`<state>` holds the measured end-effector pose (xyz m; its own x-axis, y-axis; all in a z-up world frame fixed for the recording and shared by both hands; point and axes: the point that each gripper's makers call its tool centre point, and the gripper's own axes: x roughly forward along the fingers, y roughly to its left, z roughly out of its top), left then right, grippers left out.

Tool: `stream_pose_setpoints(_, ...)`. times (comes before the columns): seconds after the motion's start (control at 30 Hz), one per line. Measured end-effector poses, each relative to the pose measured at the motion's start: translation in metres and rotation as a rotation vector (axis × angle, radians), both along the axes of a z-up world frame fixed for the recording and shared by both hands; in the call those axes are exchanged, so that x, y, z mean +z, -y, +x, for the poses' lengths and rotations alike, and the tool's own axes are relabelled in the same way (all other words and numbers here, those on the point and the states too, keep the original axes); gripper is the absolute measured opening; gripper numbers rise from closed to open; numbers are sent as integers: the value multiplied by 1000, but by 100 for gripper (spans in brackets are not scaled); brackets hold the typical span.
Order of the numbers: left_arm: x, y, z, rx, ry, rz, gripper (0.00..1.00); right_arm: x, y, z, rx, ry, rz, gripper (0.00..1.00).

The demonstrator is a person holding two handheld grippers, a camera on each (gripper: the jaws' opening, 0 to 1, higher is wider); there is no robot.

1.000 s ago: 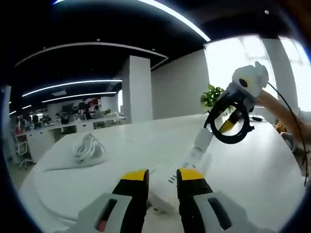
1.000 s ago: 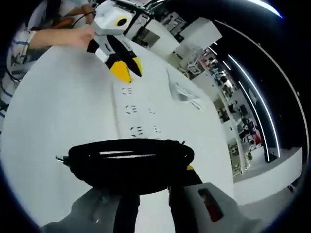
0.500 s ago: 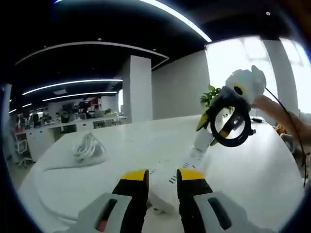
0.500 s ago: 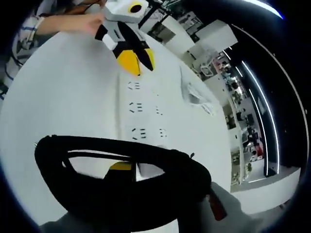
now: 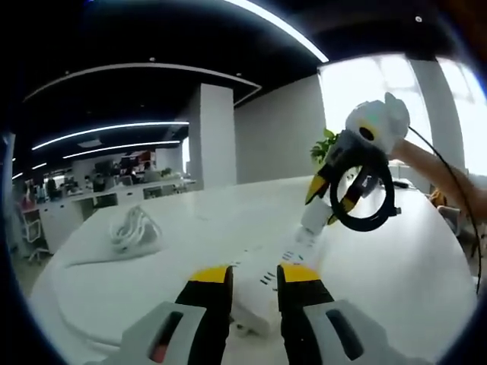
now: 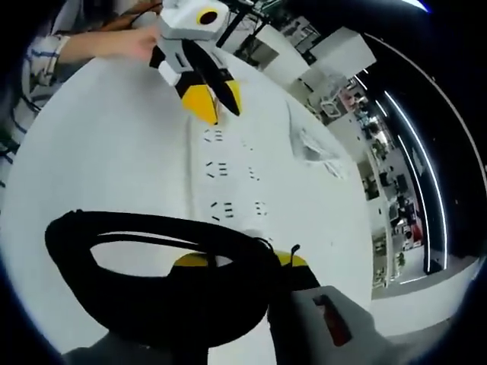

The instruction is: Straighten the power strip on the desk, plug the charger into it

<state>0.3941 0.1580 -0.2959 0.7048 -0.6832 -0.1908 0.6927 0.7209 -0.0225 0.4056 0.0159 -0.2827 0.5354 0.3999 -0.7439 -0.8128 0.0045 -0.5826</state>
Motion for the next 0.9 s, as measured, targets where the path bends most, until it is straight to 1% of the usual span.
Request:
stream_pose_setpoints(0.2, 0, 0, 0, -3, -2, 1, 23, 1, -11, -10, 0, -45, 35, 23)
stream_pose_setpoints(0.4, 1, -1, -1, -2, 0, -1, 23, 0, -27, -26, -19, -114, 69, 23)
stream_pose_setpoints(0.47, 1, -2, -1, 1, 1, -2, 23, 0, -30, -28, -23, -118, 67, 23)
stream_pose_setpoints(0.53, 3, -4, -1, 1, 3, -6, 23, -1, -31, -29, -24, -101, 47, 24)
stream_pose_setpoints(0.6, 4, -4, 0, 2, 4, -15, 23, -1, -30, -30, -17, -84, 44, 24)
stream_pose_setpoints(0.73, 4, -4, 0, 3, 3, -15, 23, 0, -30, -29, -3, -74, 43, 25)
stream_pose_setpoints(0.9, 4, -3, -1, 0, 1, -14, 23, 2, -32, -30, 15, -44, -5, 25)
